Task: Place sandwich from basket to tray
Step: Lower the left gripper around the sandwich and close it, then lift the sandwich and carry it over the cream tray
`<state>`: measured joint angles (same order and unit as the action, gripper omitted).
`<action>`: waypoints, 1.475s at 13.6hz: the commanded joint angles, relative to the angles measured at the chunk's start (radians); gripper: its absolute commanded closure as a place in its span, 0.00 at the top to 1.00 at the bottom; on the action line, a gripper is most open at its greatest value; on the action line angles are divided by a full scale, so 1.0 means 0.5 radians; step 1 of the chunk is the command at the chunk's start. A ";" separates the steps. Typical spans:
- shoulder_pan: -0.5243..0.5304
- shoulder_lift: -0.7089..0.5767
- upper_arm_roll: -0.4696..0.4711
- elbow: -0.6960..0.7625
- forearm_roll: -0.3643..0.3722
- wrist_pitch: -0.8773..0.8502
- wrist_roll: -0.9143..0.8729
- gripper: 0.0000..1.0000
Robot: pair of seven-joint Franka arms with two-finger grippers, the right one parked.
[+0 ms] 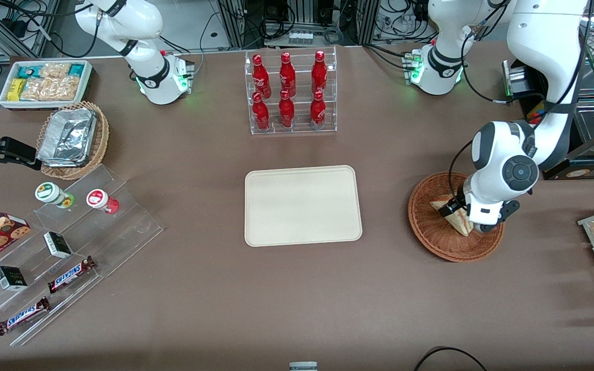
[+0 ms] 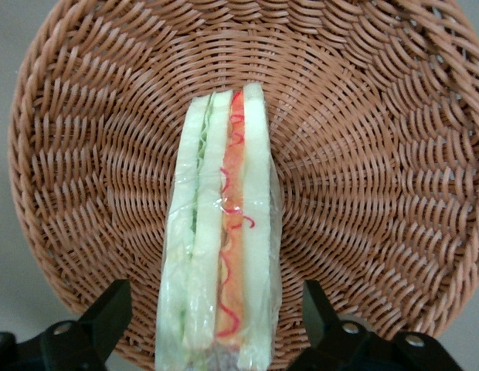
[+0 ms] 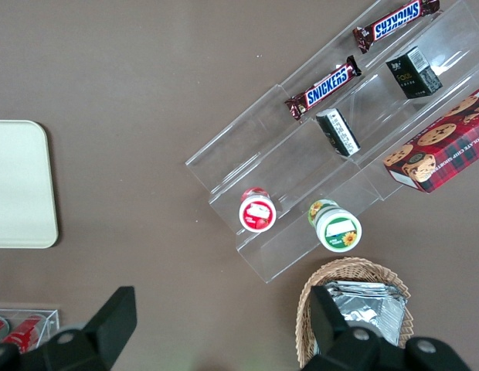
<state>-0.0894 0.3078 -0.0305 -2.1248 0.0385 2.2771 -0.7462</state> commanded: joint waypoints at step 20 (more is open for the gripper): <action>-0.891 0.347 -0.065 0.880 -0.135 -0.581 0.066 0.00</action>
<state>-0.4770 0.3733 -0.0717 -1.8171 -0.0104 2.0107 -0.7185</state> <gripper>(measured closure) 0.819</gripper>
